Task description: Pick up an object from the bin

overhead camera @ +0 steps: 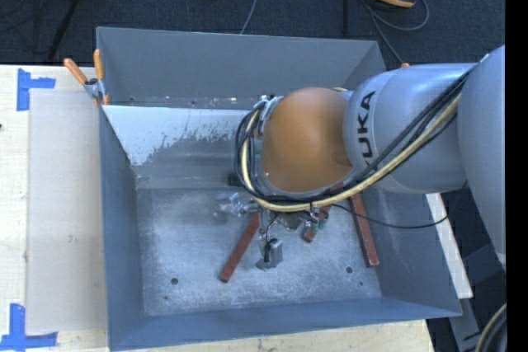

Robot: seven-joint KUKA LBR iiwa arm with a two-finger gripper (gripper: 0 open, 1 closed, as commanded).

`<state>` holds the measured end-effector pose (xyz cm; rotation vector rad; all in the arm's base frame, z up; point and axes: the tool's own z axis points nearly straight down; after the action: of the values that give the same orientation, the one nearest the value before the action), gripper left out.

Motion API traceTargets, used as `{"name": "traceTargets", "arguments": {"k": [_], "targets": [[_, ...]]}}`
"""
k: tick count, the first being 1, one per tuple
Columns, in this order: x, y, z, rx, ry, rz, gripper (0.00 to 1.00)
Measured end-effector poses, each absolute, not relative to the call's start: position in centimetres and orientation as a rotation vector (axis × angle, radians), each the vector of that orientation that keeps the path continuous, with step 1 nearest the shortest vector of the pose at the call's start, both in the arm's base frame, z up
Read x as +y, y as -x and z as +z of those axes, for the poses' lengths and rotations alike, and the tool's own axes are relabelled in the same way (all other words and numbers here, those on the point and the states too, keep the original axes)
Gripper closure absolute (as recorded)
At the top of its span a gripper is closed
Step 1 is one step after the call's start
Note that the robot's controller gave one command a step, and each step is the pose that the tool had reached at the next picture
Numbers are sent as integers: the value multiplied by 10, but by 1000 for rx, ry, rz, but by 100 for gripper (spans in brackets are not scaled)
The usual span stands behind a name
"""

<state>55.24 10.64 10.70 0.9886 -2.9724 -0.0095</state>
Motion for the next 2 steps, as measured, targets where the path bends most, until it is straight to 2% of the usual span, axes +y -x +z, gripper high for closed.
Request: {"name": "traceTargets", "arguments": {"k": [1, 2], "targets": [[124, -549, 68, -2704, -1591, -5, 0], [123, -550, 70, -2711, -1583, -4, 100]]}}
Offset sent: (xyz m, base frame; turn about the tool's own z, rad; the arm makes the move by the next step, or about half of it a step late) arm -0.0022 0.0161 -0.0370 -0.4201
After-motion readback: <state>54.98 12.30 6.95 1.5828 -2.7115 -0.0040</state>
